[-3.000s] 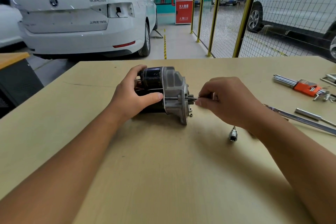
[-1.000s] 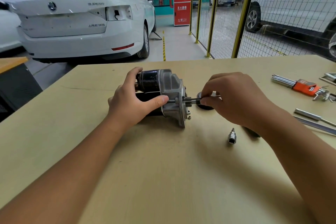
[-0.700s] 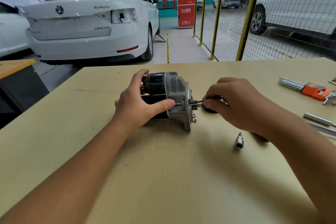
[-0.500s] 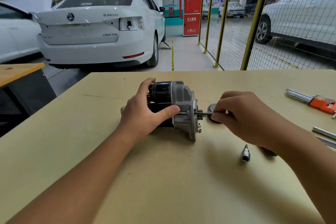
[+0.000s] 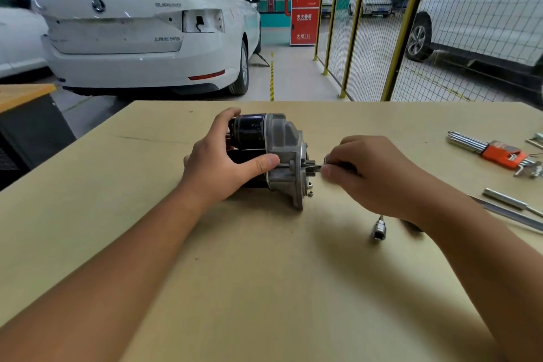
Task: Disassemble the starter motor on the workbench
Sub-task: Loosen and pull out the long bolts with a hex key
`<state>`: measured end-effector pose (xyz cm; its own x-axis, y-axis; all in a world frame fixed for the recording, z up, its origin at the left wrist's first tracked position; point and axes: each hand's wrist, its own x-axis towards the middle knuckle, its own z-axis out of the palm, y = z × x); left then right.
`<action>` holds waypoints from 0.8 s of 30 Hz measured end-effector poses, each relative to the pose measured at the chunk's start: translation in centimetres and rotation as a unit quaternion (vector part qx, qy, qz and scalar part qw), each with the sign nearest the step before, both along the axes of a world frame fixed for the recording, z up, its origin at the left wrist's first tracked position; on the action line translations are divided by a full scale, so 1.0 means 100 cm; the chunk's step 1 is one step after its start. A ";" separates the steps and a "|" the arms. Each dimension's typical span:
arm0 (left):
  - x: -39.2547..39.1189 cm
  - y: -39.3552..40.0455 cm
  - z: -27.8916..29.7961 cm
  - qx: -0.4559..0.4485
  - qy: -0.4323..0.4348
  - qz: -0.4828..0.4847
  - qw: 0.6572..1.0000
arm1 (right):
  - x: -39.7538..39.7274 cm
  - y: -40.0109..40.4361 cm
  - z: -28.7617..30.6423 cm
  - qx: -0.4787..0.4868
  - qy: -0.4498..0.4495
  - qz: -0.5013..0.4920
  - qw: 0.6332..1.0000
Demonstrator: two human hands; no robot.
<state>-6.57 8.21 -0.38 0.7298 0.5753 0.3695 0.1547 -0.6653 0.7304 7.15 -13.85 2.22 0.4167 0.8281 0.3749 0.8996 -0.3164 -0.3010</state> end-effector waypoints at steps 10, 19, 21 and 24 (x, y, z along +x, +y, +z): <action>0.000 0.000 0.000 -0.001 0.000 0.001 1.000 | -0.009 0.003 0.000 0.050 -0.036 -0.051 0.997; 0.001 0.001 -0.002 -0.002 -0.002 0.001 1.000 | -0.008 0.002 0.001 0.048 -0.015 -0.041 0.998; 0.000 0.001 -0.001 0.000 0.000 0.002 1.000 | -0.010 0.002 0.002 0.049 -0.030 -0.044 0.997; 0.002 0.002 -0.002 0.002 -0.002 -0.001 1.000 | -0.012 0.000 0.006 0.046 -0.058 -0.061 0.995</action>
